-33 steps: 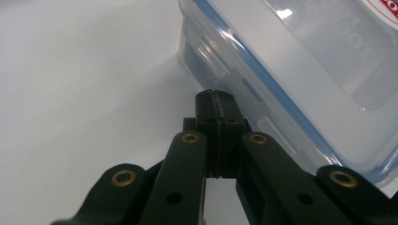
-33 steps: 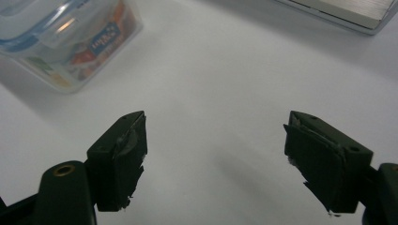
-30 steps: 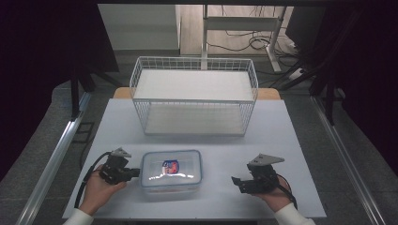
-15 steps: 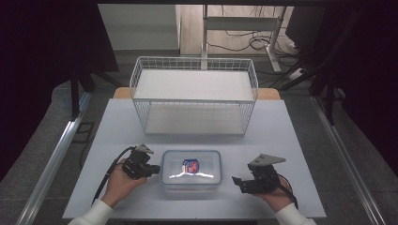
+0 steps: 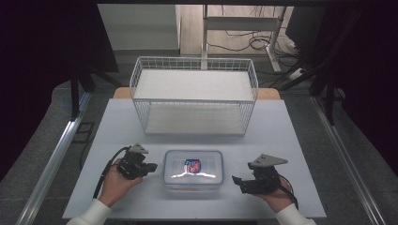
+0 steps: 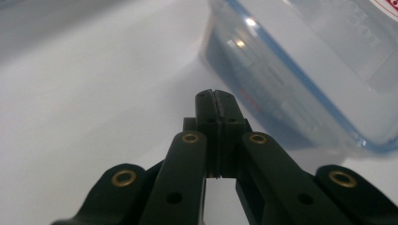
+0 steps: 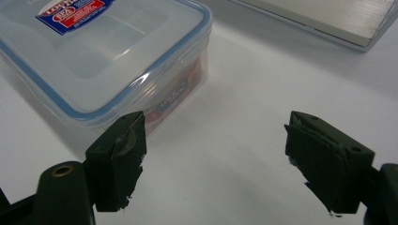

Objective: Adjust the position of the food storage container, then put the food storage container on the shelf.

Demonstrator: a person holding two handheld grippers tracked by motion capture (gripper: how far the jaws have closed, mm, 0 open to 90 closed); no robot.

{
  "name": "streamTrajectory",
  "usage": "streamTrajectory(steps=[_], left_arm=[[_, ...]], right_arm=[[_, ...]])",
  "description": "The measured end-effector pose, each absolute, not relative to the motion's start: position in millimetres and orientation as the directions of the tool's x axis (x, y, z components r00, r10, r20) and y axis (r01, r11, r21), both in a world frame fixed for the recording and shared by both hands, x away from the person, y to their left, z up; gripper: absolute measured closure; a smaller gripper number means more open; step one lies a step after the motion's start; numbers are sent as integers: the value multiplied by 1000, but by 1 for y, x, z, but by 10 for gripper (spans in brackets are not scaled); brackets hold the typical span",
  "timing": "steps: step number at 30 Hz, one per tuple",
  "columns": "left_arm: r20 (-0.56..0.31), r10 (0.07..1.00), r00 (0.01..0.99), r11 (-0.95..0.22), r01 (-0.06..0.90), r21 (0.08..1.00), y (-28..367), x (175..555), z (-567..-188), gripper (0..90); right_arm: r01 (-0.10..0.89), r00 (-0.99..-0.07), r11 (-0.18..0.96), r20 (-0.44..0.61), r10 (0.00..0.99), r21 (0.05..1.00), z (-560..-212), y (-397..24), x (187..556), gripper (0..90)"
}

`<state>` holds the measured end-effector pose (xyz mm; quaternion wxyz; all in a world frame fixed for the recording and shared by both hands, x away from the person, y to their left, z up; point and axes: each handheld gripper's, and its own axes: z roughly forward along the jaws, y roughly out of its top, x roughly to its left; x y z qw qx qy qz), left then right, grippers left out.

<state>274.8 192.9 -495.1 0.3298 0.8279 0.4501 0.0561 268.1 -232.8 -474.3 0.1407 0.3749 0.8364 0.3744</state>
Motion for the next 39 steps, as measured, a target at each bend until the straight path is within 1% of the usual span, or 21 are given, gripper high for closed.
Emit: streamTrajectory(steps=[1, 3, 6, 7, 9, 11, 13, 14, 15, 18, 19, 20, 21, 22, 29, 30, 33, 34, 37, 39], left_arm=[[-204, 782, 588, -377, 708, 597, 193, 275, -495, 900], [-190, 796, 575, -343, 687, 640, 199, 268, -493, 899], [-188, 799, 570, -322, 672, 667, 200, 265, -489, 890], [-188, 799, 570, -322, 672, 667, 200, 265, -489, 863], [-179, 805, 566, -317, 665, 676, 199, 264, -488, 772], [-136, 815, 563, -322, 635, 702, 198, 261, -489, 696], [-107, 834, 542, -317, 629, 710, 198, 260, -488, 603], [-116, 839, 531, -302, 634, 712, 200, 260, -488, 546], [-116, 839, 531, -302, 634, 712, 200, 260, -488, 516], [-156, 850, 503, -255, 652, 714, 203, 259, -487, 445], [-175, 847, 503, -243, 657, 713, 205, 259, -487, 414], [-215, 830, 514, -229, 666, 710, 207, 256, -487, 382], [-215, 830, 514, -229, 666, 710, 207, 256, -487, 364], [-240, 821, 518, -218, 672, 708, 208, 253, -489, 350], [-255, 812, 526, -209, 669, 714, 211, 249, -487, 313], [-263, 809, 526, -205, 671, 713, 211, 249, -487, 310], [-269, 808, 524, -200, 674, 711, 210, 250, -487, 300], [-250, 820, 515, -205, 673, 710, 207, 250, -487, 284], [-254, 821, 512, -205, 678, 706, 205, 250, -487, 253], [-282, 810, 513, -192, 688, 699, 201, 250, -487, 229]], right_arm=[[522, -679, 439, 45, 732, 732, -474, -233, 268, 207], [523, -675, 430, 49, 736, 735, -475, -233, 269, 207], [517, -680, 440, 41, 732, 734, -475, -232, 268, 207], [516, -682, 442, 39, 731, 734, -475, -231, 268, 207], [515, -683, 444, 39, 729, 733, -475, -231, 268, 207], [518, -684, 447, 39, 728, 729, -476, -232, 268, 207], [520, -684, 446, 42, 728, 729, -477, -232, 269, 207], [520, -684, 446, 43, 728, 729, -477, -232, 269, 207], [520, -684, 446, 43, 728, 729, -477, -232, 269, 207], [519, -687, 447, 44, 726, 729, -477, -232, 269, 206], [517, -688, 448, 42, 725, 730, -477, -232, 269, 206], [517, -688, 449, 42, 724, 729, -477, -232, 269, 205], [517, -689, 451, 40, 724, 728, -477, -232, 269, 205], [517, -690, 453, 40, 723, 727, -477, -232, 269, 205], [510, -694, 448, 44, 718, 734, -476, -230, 270, 205], [512, -699, 435, 65, 712, 741, -474, -228, 270, 205], [512, -705, 427, 80, 705, 745, -474, -227, 270, 205], [510, -712, 421, 94, 696, 751, -473, -228, 270, 205], [506, -718, 415, 102, 689, 757, -473, -227, 269, 203], [498, -728, 411, 112, 676, 764, -471, -227, 268, 200]])
